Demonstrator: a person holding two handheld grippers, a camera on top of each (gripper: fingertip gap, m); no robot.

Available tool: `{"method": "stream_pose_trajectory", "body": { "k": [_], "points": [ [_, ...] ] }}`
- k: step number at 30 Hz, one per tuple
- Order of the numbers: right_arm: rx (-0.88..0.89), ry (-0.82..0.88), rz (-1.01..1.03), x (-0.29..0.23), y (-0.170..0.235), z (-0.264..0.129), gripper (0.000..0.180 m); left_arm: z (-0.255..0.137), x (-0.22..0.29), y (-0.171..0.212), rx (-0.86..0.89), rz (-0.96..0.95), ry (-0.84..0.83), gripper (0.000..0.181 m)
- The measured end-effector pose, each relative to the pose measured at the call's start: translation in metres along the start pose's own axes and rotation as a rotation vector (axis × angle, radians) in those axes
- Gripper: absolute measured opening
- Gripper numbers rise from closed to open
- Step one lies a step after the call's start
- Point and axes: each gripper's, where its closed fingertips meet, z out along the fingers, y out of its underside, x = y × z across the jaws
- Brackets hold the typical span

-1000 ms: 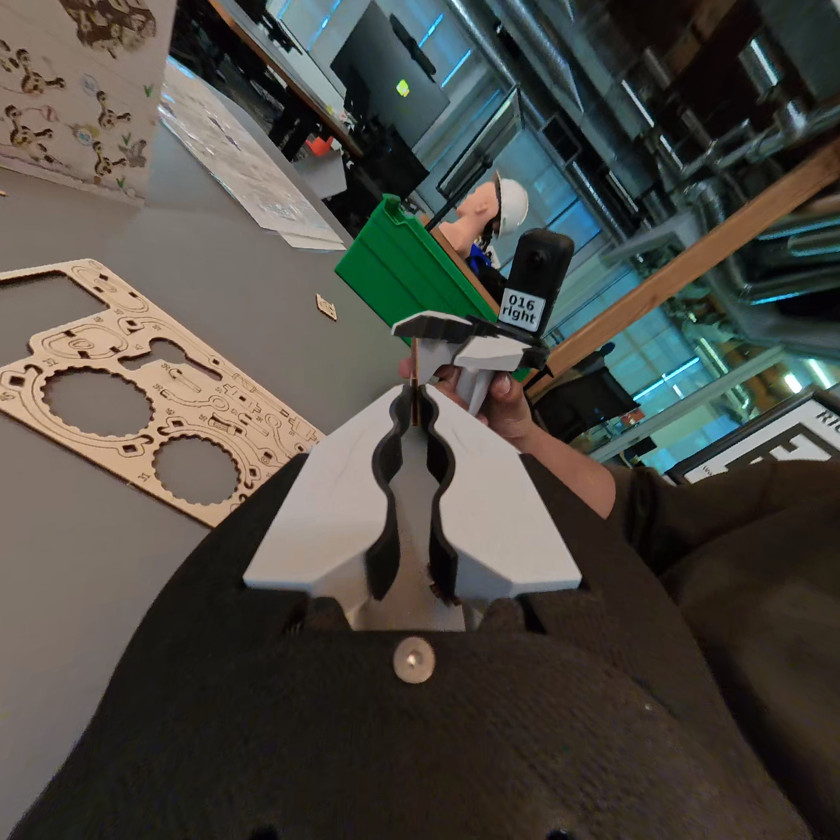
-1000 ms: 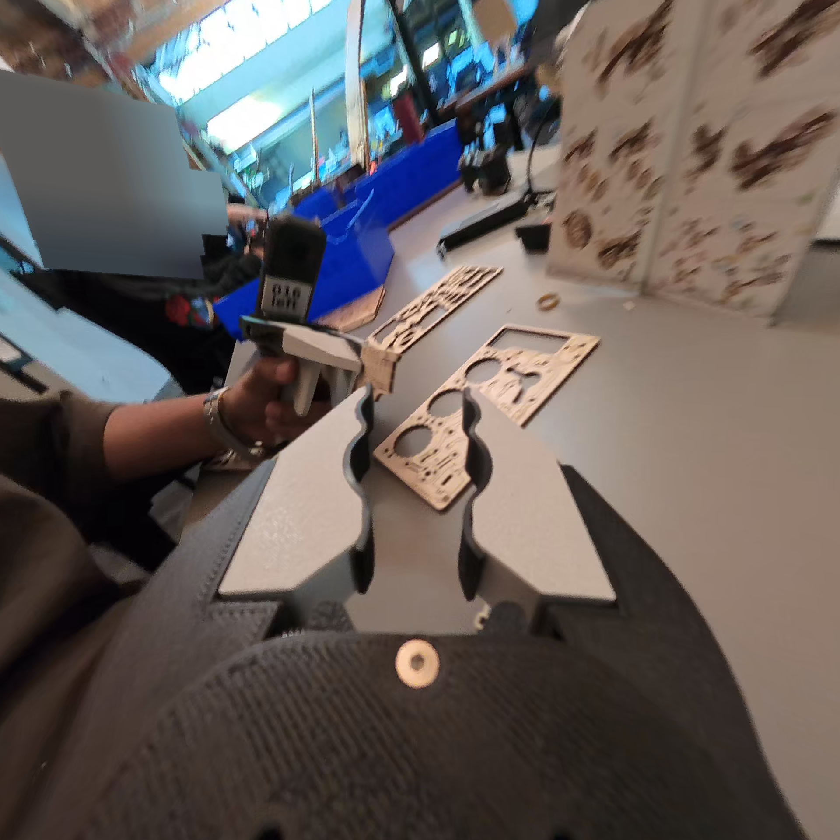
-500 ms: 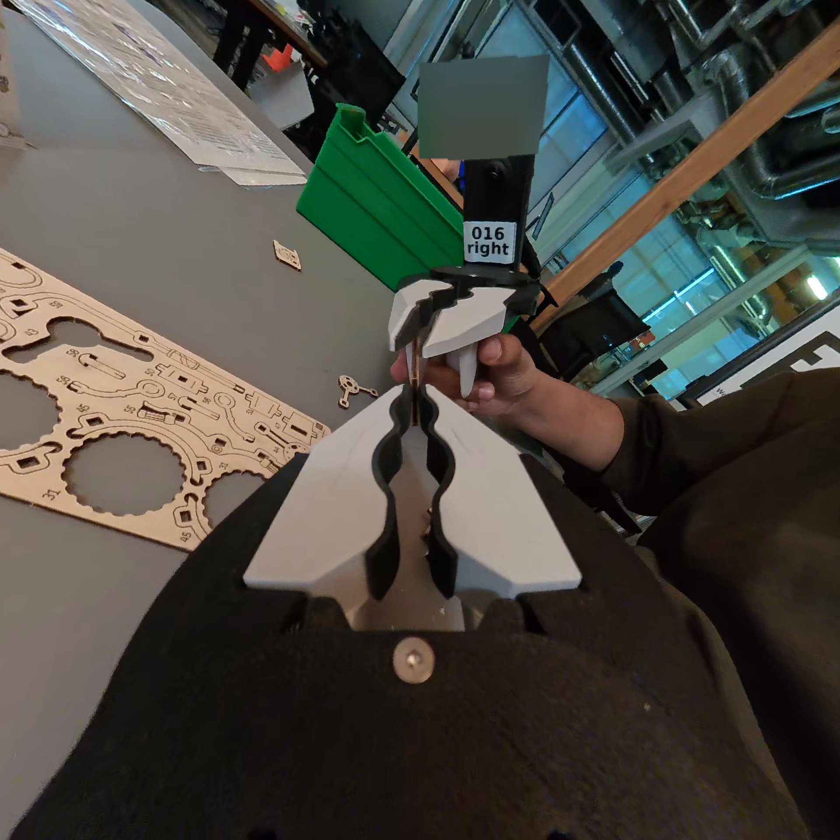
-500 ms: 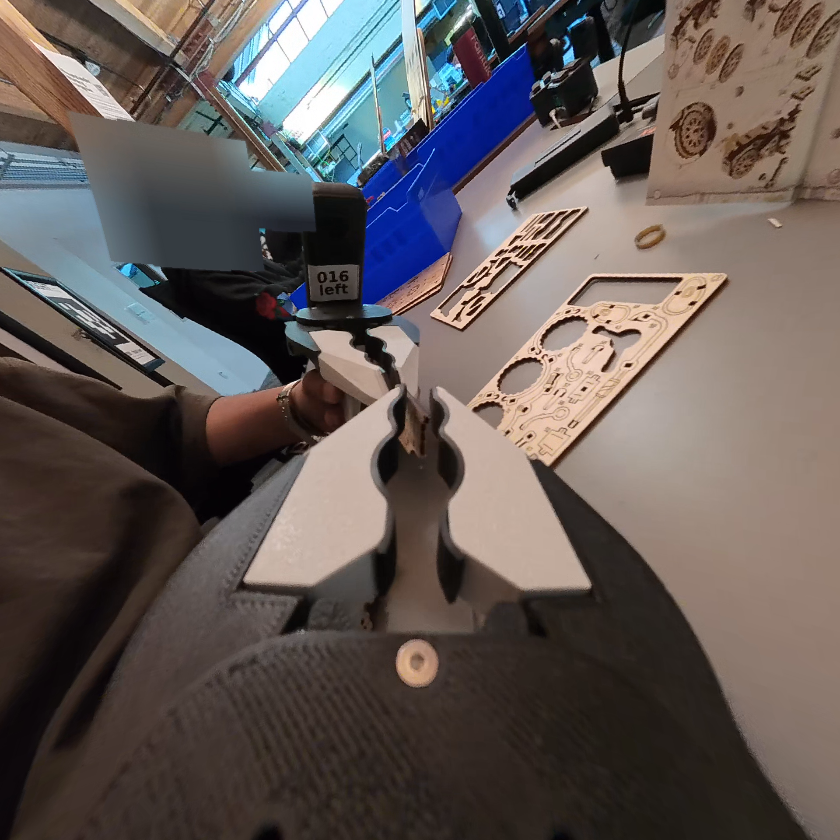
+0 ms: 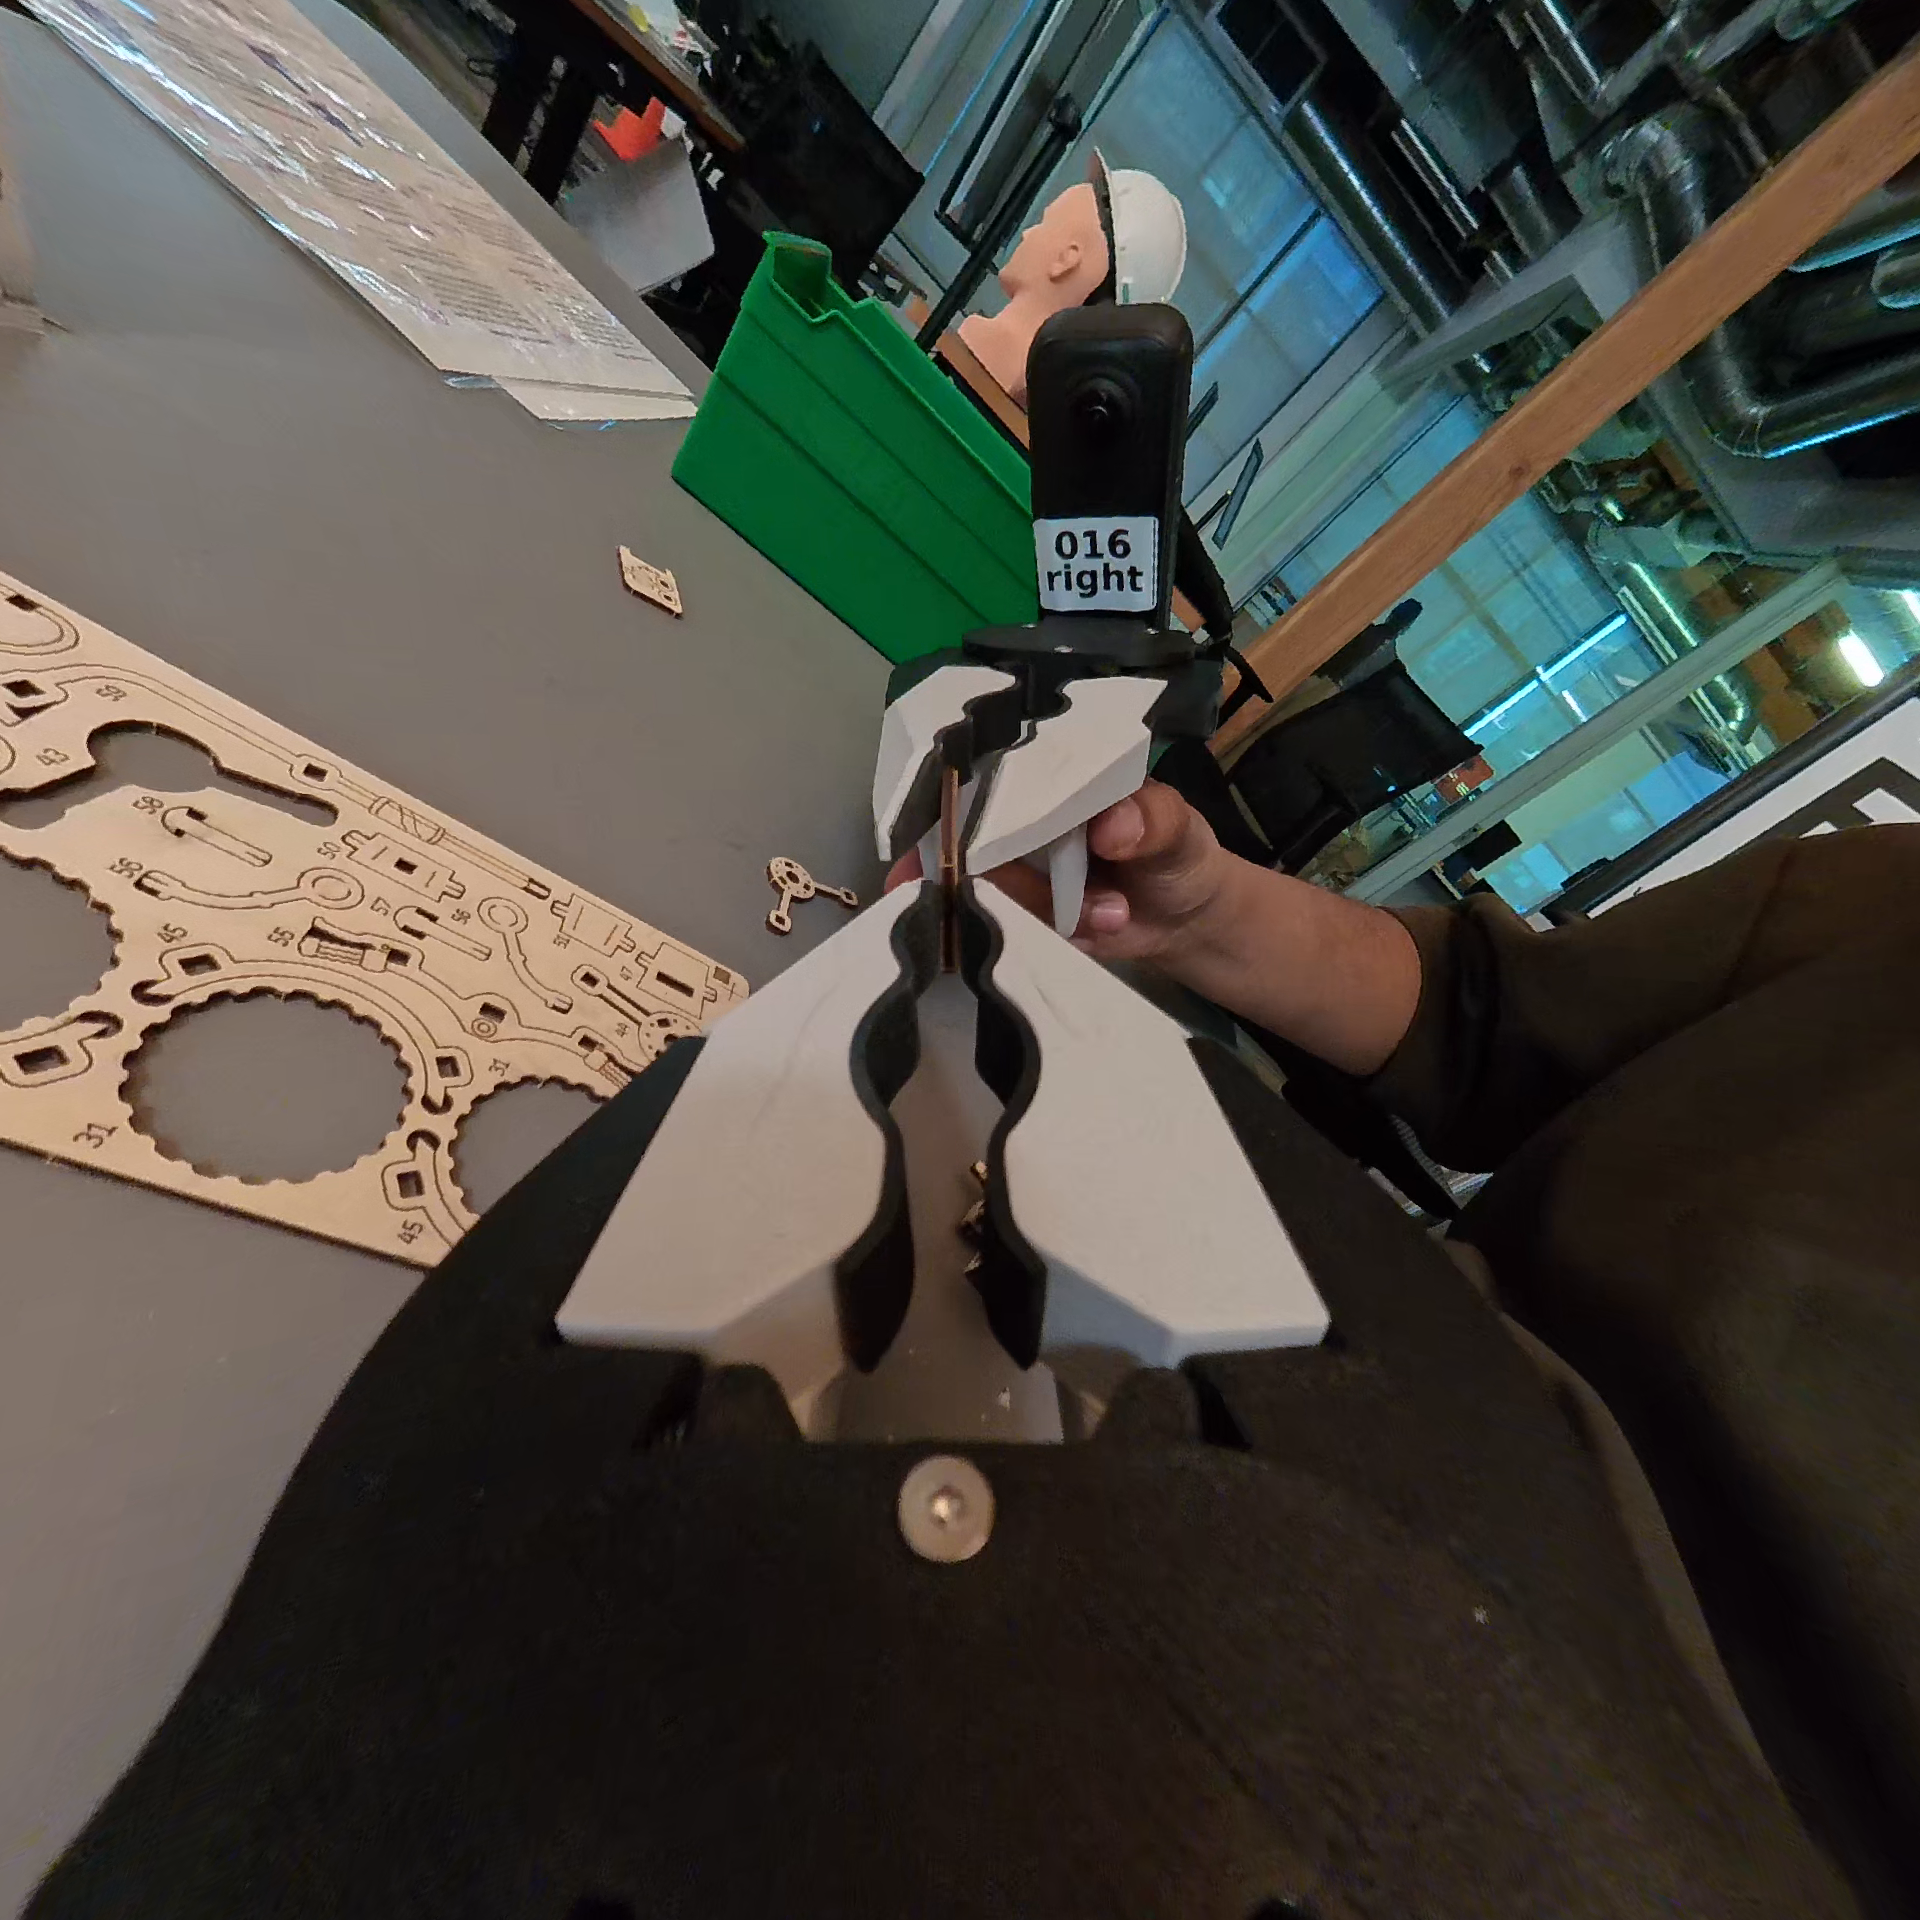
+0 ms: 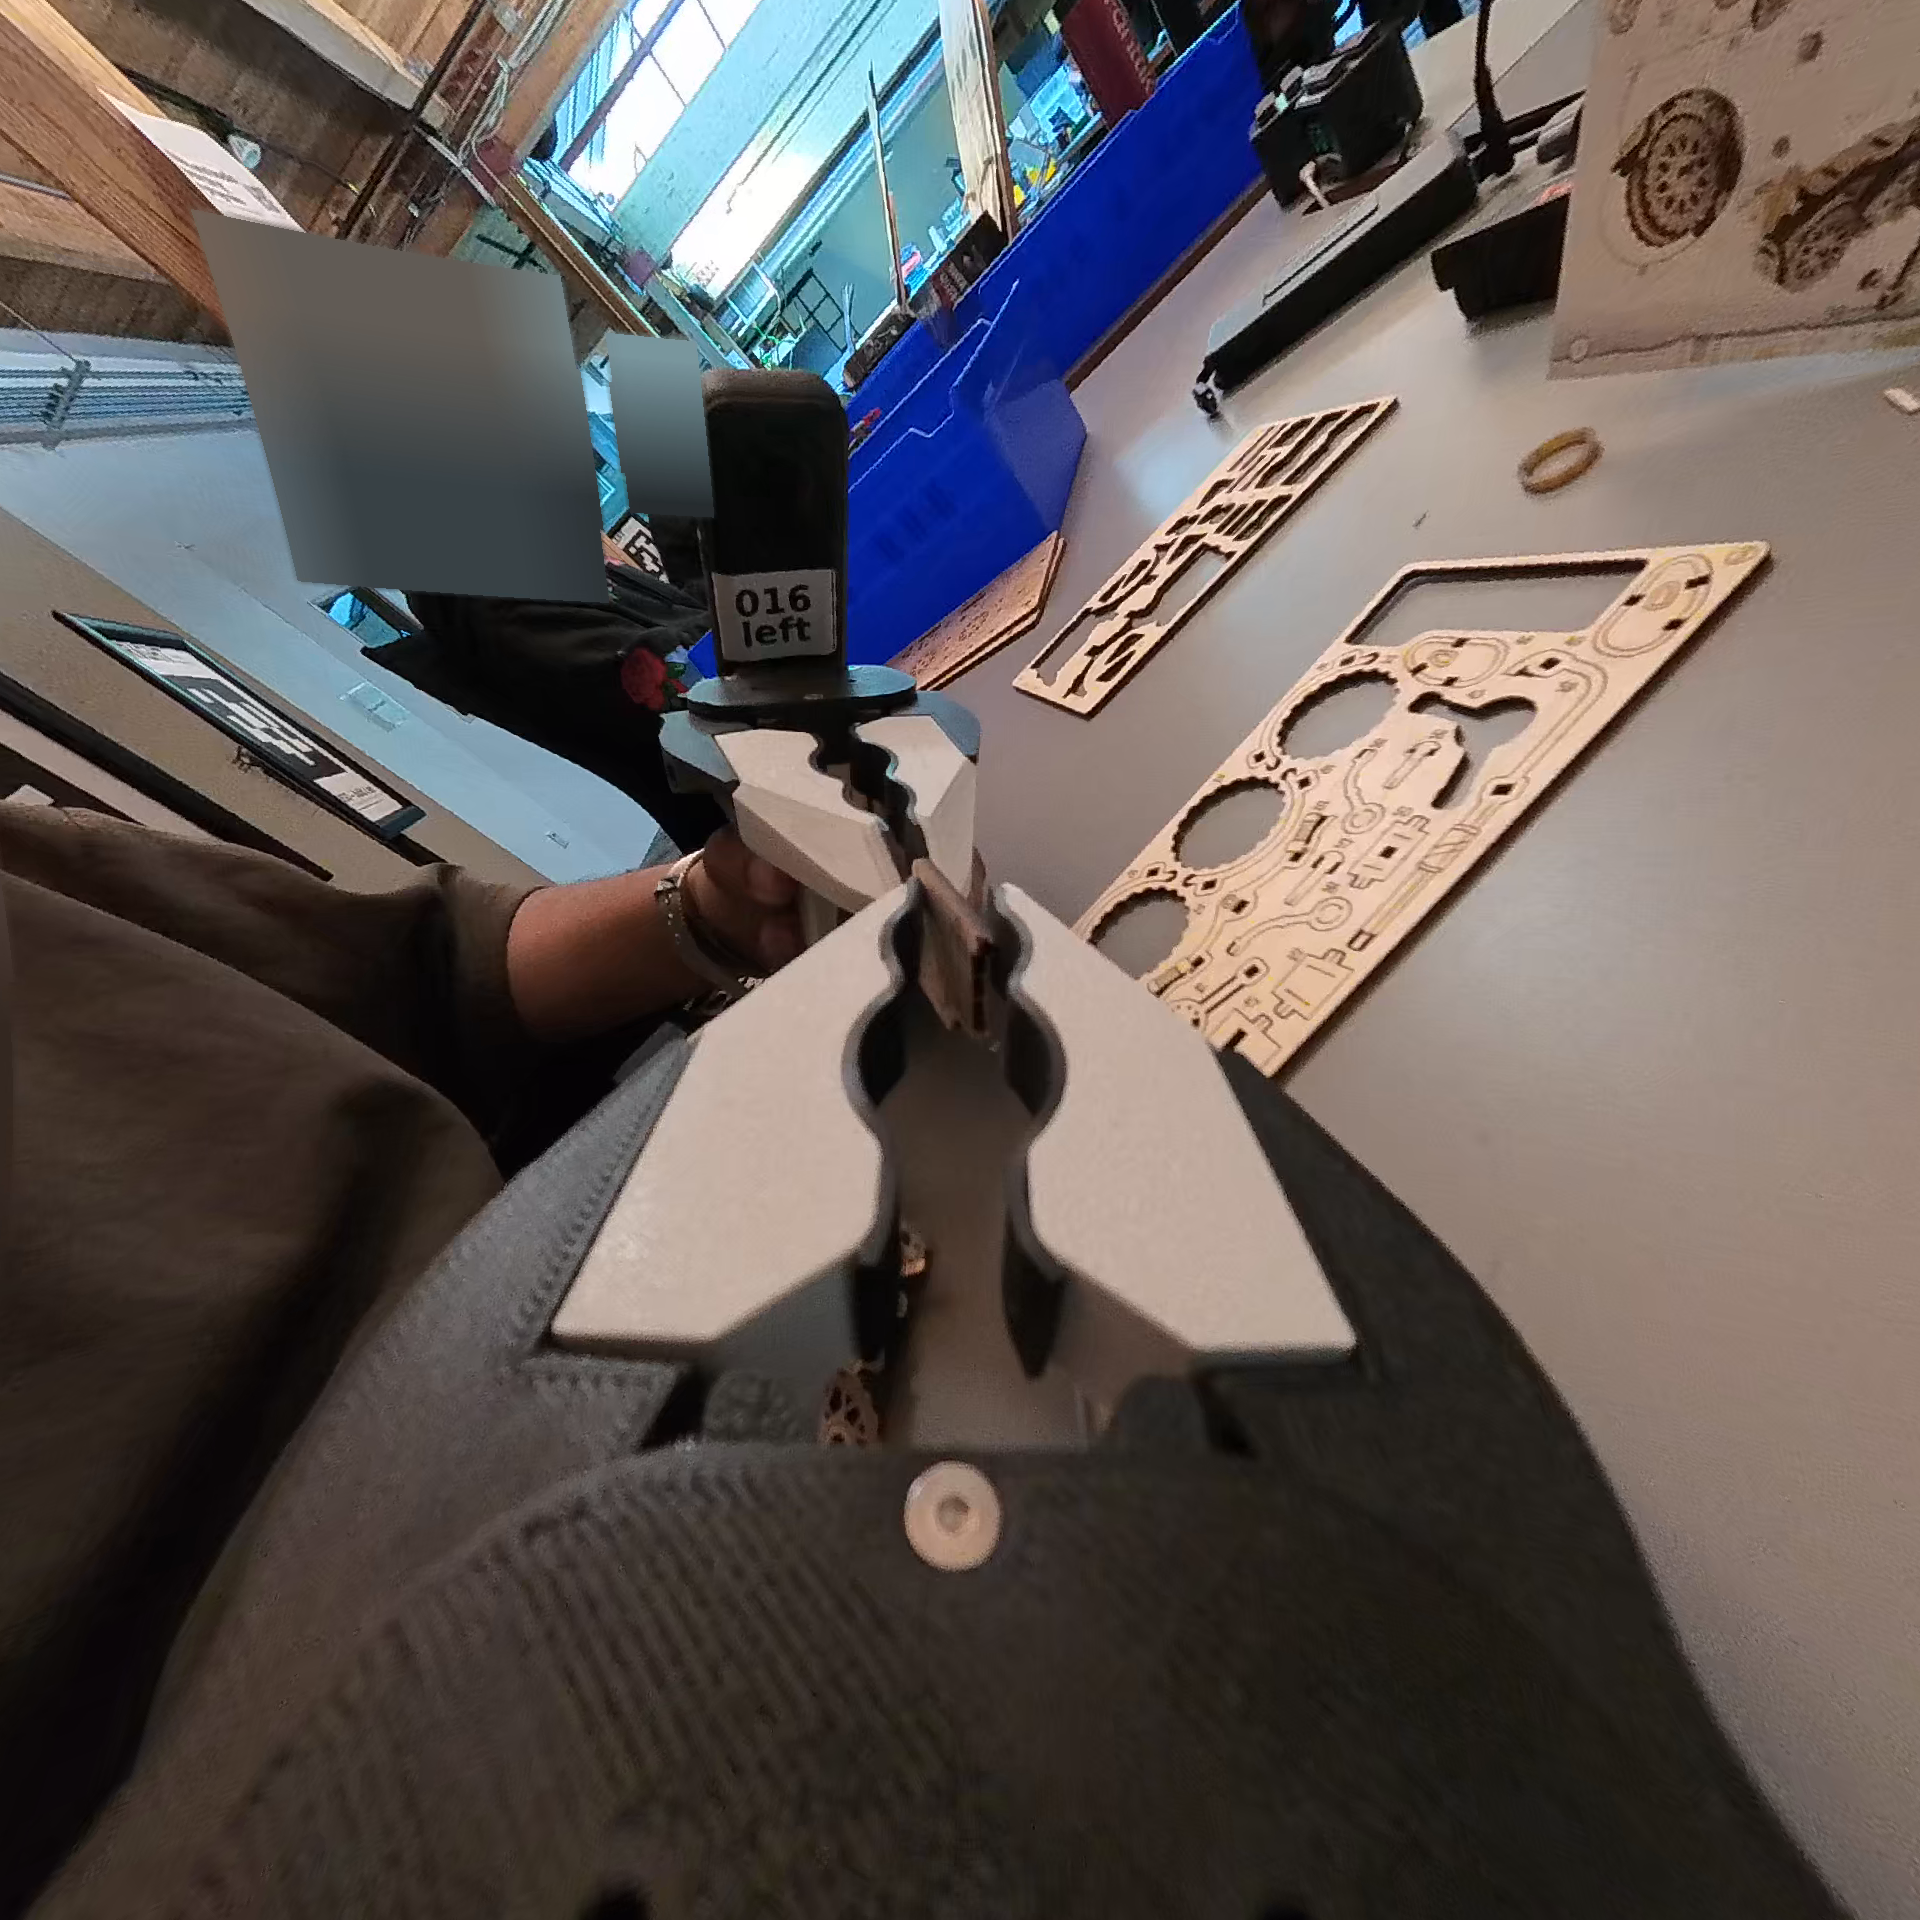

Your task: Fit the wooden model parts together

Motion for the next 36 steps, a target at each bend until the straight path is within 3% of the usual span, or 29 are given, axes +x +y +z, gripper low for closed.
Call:
{"method": "stream_pose_trajectory", "body": {
  "k": [36],
  "points": [
    [-0.04, -0.038, 0.083, 0.0004, 0.0041, -0.002, 0.009, 0.0025, 0.0, 0.0035, -0.025, 0.054, -0.034, 0.001]
  ]
}}
